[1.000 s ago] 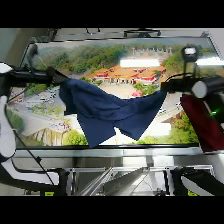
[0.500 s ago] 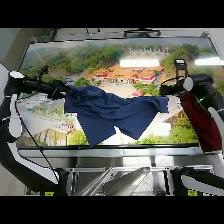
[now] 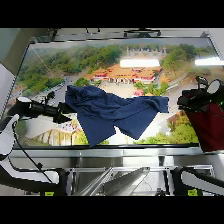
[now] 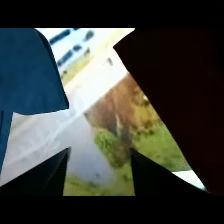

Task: Fold the shirts.

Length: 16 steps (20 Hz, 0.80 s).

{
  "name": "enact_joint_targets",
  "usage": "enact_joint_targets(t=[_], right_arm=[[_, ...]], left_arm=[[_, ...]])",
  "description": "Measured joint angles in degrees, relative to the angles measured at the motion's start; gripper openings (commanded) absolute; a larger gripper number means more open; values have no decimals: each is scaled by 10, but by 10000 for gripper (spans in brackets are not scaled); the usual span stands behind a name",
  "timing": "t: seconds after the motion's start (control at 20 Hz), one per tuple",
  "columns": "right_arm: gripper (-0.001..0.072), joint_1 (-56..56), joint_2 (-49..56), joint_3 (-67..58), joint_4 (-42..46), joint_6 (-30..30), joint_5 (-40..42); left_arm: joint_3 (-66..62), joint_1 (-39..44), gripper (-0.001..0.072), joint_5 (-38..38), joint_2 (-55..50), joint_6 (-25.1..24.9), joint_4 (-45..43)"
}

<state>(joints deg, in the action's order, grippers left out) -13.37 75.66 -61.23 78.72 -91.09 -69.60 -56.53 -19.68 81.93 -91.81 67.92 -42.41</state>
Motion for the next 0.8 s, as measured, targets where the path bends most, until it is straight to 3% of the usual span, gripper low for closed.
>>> enact_joint_targets(t=[0.15,0.4,0.45,0.55,0.6,0.7,0.75,0.8], right_arm=[[482,-22,8,6,-51,31,1],[482,-32,51,9,-99,52,9],[482,-33,64,9,-108,56,12],[482,-34,89,9,-131,70,21],[482,-34,101,9,-145,79,29],[483,-34,124,9,-180,101,47],[482,-34,135,9,-198,116,58],[482,-34,144,9,-220,130,64]], left_arm=[[45,8,707,-51,-8,-15,11],[17,51,688,-76,-53,-31,48],[5,64,633,-81,-63,-31,52],[-19,87,292,-99,-79,-36,48],[-30,97,220,-104,-87,-37,48],[-49,114,212,-105,-100,-39,43],[-55,119,171,-101,-105,-39,46],[-59,124,5,-100,-109,-39,46]])
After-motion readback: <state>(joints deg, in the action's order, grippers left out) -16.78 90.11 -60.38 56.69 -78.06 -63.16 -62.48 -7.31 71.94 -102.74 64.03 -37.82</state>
